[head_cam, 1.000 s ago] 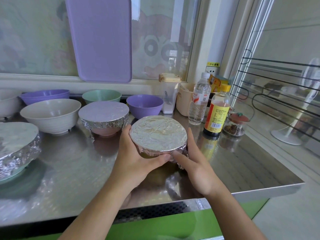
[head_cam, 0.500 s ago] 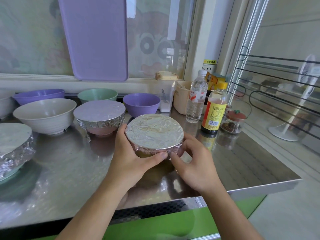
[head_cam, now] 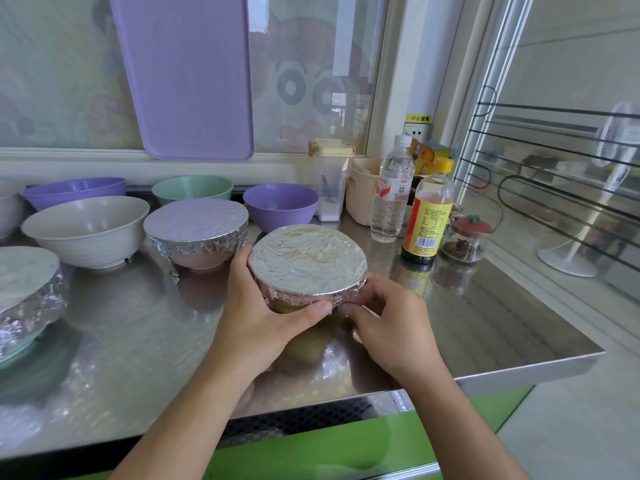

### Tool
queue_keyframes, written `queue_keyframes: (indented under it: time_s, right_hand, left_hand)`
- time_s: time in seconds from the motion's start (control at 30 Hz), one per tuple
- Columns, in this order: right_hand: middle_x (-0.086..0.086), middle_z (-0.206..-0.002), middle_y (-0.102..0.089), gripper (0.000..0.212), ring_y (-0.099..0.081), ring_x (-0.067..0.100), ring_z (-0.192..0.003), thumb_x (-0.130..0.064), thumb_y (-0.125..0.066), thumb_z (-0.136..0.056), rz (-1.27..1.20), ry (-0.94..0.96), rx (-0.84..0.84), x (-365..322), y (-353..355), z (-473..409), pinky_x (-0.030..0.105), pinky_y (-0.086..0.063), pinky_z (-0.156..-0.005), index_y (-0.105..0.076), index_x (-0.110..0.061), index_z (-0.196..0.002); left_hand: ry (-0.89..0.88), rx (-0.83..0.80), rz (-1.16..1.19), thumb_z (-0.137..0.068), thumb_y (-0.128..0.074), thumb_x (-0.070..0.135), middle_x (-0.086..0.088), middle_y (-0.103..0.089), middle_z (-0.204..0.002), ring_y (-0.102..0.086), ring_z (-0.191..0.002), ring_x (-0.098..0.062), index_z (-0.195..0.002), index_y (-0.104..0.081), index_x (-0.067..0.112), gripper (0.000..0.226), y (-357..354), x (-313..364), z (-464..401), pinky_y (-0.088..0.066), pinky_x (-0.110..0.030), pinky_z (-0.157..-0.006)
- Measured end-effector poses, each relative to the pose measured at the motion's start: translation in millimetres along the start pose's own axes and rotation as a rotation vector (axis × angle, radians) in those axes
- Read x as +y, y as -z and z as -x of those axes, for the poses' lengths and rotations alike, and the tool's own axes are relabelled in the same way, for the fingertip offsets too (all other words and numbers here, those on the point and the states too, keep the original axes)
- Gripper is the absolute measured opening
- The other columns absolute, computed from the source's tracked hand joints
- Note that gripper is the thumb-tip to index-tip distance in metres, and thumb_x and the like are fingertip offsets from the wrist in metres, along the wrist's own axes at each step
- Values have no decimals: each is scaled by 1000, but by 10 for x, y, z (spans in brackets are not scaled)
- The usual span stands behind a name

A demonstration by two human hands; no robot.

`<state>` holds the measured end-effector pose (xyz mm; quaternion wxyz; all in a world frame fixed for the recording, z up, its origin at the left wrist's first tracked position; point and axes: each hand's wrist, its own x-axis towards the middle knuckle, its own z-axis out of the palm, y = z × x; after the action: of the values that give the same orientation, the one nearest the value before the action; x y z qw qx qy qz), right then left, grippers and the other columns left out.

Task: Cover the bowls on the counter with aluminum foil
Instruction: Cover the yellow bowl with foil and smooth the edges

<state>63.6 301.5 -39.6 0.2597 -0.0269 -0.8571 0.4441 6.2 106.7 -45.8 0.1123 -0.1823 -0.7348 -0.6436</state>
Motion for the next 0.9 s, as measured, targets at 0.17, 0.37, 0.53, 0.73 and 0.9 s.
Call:
queue_keyframes:
  time_s: [0.17,0.37,0.53,0.73,0.9]
  right_hand:
    - [-11,-84,-75,31,-72,4,-82,-12,-88,-80,-37,-139,85,-30,16,-5,30,-59,-72,-59,-21,-86]
    - [-23,-85,-77,24,-71,-6,-85,-8,-81,-86,-33,-124,54,-80,34,0,17,-55,-79,-76,-32,-90]
    - [-16,-80,-74,16,-66,3,-79,-8,-77,-89,97,-41,52,-41,30,-5,16,-48,-69,-79,-20,-79]
    - [-9,-94,-73,30,-63,-1,-79,-1,-55,-86,137,-170,188,-97,59,-5,9,-45,-64,-76,-22,-91]
    - [-7,-118,-72,28,-64,13,-109,-30,-52,-101,-332,-295,228,-204,94,-298,35,-48,-95,-71,-27,-121]
  left_hand:
    - [18,-6,-4,-45,-102,55,27,-51,-144,-58,-130,-1,-151,-29,45,129,13,31,6,-49,-39,-113]
    - [35,-13,12,-45,-103,51,27,-54,-142,-58,-128,2,-152,-30,40,130,17,52,21,-49,-37,-112]
    - [58,-25,-10,-45,-103,51,29,-52,-142,-57,-129,2,-153,-29,43,131,29,59,24,-49,-37,-113]
    - [62,-27,-32,-54,-103,44,35,-42,-144,-46,-129,17,-158,-21,39,132,19,123,48,-46,-30,-114]
    - [80,-45,-53,-53,-102,51,31,-40,-150,-44,-132,15,-160,-15,40,139,27,117,36,-43,-34,-118]
